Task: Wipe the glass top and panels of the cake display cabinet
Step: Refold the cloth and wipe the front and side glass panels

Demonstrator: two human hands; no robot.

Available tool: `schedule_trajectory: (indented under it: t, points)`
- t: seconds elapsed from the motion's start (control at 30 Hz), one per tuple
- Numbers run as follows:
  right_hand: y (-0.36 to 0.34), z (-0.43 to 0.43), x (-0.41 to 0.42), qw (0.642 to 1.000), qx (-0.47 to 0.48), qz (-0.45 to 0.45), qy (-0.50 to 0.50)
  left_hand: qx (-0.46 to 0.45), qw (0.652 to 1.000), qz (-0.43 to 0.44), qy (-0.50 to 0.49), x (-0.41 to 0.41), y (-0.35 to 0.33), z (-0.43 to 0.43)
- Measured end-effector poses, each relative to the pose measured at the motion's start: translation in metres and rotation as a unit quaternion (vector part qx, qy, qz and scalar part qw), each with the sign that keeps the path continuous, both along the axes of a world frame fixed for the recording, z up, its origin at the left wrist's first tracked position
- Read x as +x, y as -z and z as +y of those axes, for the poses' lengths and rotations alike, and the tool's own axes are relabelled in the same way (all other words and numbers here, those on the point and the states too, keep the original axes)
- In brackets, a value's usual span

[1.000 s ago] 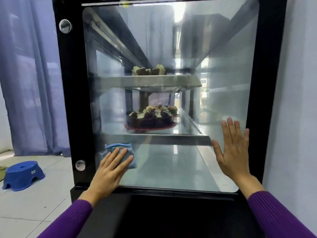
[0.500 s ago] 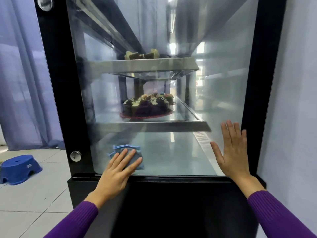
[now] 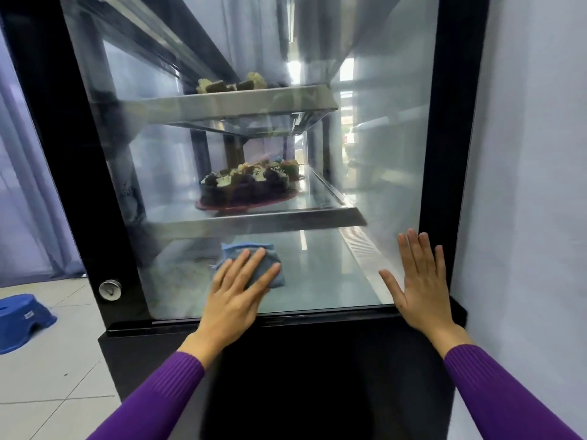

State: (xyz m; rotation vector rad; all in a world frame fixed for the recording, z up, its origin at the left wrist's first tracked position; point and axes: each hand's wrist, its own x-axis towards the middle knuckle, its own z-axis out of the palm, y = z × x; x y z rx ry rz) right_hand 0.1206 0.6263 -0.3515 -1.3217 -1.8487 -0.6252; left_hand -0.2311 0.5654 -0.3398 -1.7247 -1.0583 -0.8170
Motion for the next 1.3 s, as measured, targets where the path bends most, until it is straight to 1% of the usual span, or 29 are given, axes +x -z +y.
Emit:
schedule_trajectory:
  t: [0.03,0.1,0.13,0.17,0.2,0.27,0.33,0.4,0.43,0.47,0.53,0.63,0.7,0.73,0.77,0.8,0.87,0.9,0.93,0.97,1.0,1.07,1.13,1.17,1.23,1.3]
  points:
    - [0.0,0.001,0.0,1.0,0.0,-0.004,0.003,0.015,0.998,-0.054,-0.006,0.0,-0.012,0.002]
    - [0.0,0.002,0.0,1.0,-0.002,-0.006,0.006,0.059,0.983,-0.175,0.001,0.013,-0.058,0.01]
    - [0.0,0.003,0.0,1.0,-0.003,-0.006,0.006,0.073,0.975,-0.211,0.017,0.023,-0.083,0.015]
    - [0.001,0.003,0.0,1.0,-0.003,-0.007,0.006,0.081,0.971,-0.222,0.033,0.036,-0.104,0.02]
    - [0.002,0.003,0.0,1.0,-0.001,-0.007,0.007,0.079,0.973,-0.212,0.045,0.049,-0.116,0.025]
    - [0.001,0.002,0.002,1.0,0.002,-0.008,0.002,0.062,0.986,-0.143,0.059,0.072,-0.106,0.032]
    - [-0.001,0.0,0.003,1.0,0.002,-0.009,-0.008,0.013,0.998,-0.022,0.06,0.083,-0.056,0.028]
    - [-0.002,-0.003,0.002,1.0,0.005,0.002,-0.021,-0.045,0.993,0.101,0.045,0.075,-0.003,0.017]
    - [-0.002,-0.004,0.002,1.0,0.008,0.016,-0.025,-0.056,0.988,0.137,0.04,0.066,0.01,0.012]
    - [-0.002,-0.006,0.003,0.999,0.009,0.035,-0.028,-0.055,0.987,0.145,0.042,0.057,0.01,0.01]
    - [-0.003,-0.007,0.006,0.997,0.01,0.064,-0.029,-0.015,0.993,0.109,0.042,0.052,-0.018,0.01]
    - [-0.002,-0.007,0.011,0.998,0.006,0.06,-0.027,0.056,0.998,-0.015,0.021,0.076,-0.087,0.02]
    - [-0.002,-0.006,0.012,0.998,0.011,0.058,-0.026,0.071,0.995,-0.07,0.025,0.103,-0.11,0.03]
    - [-0.002,-0.006,0.011,0.998,0.014,0.058,-0.026,0.069,0.995,-0.072,0.031,0.116,-0.109,0.033]
    - [-0.001,-0.006,0.012,0.998,0.016,0.06,-0.026,0.062,0.996,-0.056,0.038,0.126,-0.099,0.035]
    - [0.0,-0.006,0.013,0.998,0.017,0.061,-0.026,0.047,0.998,-0.017,0.046,0.132,-0.081,0.036]
    - [0.004,-0.007,0.018,0.998,0.012,0.059,-0.023,0.007,0.994,0.091,0.054,0.129,-0.035,0.033]
    - [0.006,-0.007,0.02,0.998,0.009,0.057,-0.024,-0.006,0.99,0.132,0.053,0.122,-0.016,0.029]
    - [0.007,-0.008,0.023,0.998,0.006,0.056,-0.027,-0.01,0.987,0.151,0.051,0.113,-0.006,0.026]
    - [0.008,-0.008,0.024,0.998,0.003,0.058,-0.032,-0.004,0.987,0.151,0.049,0.105,-0.007,0.025]
    - [0.009,-0.008,0.025,0.997,0.003,0.062,-0.037,0.005,0.99,0.132,0.043,0.101,-0.018,0.024]
    - [0.008,-0.01,0.025,0.996,0.0,0.076,-0.049,0.036,0.998,0.047,0.03,0.104,-0.062,0.027]
    - [0.007,-0.012,0.025,0.994,-0.002,0.093,-0.062,0.06,0.997,-0.047,0.022,0.119,-0.115,0.033]
    - [0.006,-0.013,0.025,0.992,-0.003,0.103,-0.072,0.069,0.995,-0.071,0.024,0.13,-0.135,0.037]
    - [0.004,-0.017,0.025,0.986,-0.005,0.138,-0.097,0.079,0.994,-0.068,0.039,0.154,-0.15,0.045]
    - [0.001,-0.025,0.024,0.971,-0.001,0.205,-0.12,0.073,0.995,-0.031,0.055,0.172,-0.134,0.051]
